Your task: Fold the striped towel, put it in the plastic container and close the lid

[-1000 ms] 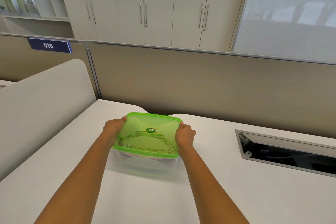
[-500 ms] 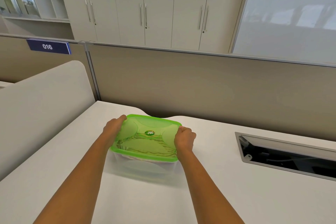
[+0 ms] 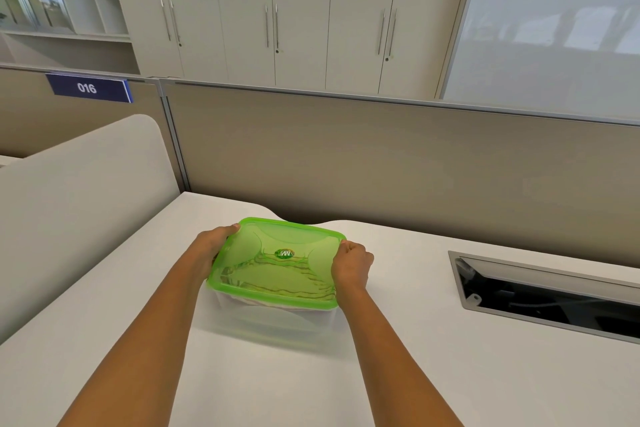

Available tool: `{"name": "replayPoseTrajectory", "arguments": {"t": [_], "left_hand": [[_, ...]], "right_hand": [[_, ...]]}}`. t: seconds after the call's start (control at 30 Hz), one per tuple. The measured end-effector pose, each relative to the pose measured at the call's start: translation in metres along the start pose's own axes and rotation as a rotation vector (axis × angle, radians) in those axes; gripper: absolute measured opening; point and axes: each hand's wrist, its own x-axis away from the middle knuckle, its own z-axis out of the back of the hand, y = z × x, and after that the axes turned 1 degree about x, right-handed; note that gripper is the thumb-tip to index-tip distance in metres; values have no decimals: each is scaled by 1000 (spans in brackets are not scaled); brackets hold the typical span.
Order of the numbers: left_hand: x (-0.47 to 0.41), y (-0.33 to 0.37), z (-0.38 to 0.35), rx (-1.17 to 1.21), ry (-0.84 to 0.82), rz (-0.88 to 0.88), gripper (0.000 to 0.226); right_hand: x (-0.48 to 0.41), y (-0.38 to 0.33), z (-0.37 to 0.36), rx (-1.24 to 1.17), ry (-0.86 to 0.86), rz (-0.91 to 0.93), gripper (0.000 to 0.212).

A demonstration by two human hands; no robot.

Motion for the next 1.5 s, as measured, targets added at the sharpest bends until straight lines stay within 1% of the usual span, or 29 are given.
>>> {"name": "replayPoseTrajectory", "arguments": {"t": [0.1, 0.3, 0.4, 0.5, 0.57, 0.67, 0.73, 0.8, 0.9, 0.97, 1.1, 1.23, 1.3, 1.4, 1.47, 1.5], "left_hand": [[-2, 0, -1, -45, 59, 7, 50], [-6, -5, -3, -42, 98, -33, 53], [-9, -10, -4, -160, 163, -138, 49], [-8, -14, -4, -282, 224, -289, 37], [-4, -14, -5, -381, 263, -380, 37], [3, -12, -6, -531, 301, -442, 39], [7, -12, -5, -579, 319, -452, 41], [12, -14, -4, -563, 331, -454, 41], [21, -19, 3, -472, 351, -437, 29], [32, -24, 7, -414, 349, -418, 26], [59, -38, 11, -331, 396, -384, 23], [80, -47, 14, -272, 425, -347, 23], [91, -50, 13, -282, 430, -345, 25], [110, -54, 10, -363, 423, -404, 29], [123, -59, 5, -447, 420, -480, 29], [126, -64, 4, -503, 416, -519, 29]], "right_hand": [[1, 0, 0, 2, 2, 5, 37], [2, -1, 0, -7, 7, 2, 37], [3, 0, 1, -1, 16, -2, 38], [6, -1, 2, 15, 27, 0, 38], [9, -2, 2, 15, 47, -3, 38], [14, -4, 6, 8, 56, -18, 39], [16, -3, 10, 9, 42, -18, 41], [19, -1, 14, -9, 25, -9, 42], [30, 9, 23, -75, -7, -5, 41], [42, 17, 29, -113, -35, -16, 40], [68, 30, 40, -168, -74, -41, 37], [86, 28, 47, -187, -100, -70, 32], [94, 27, 53, -165, -99, -61, 30], [105, 26, 65, -80, -110, -36, 30], [116, 25, 78, -26, -104, 48, 29], [119, 29, 86, 9, -79, 131, 27]]}}
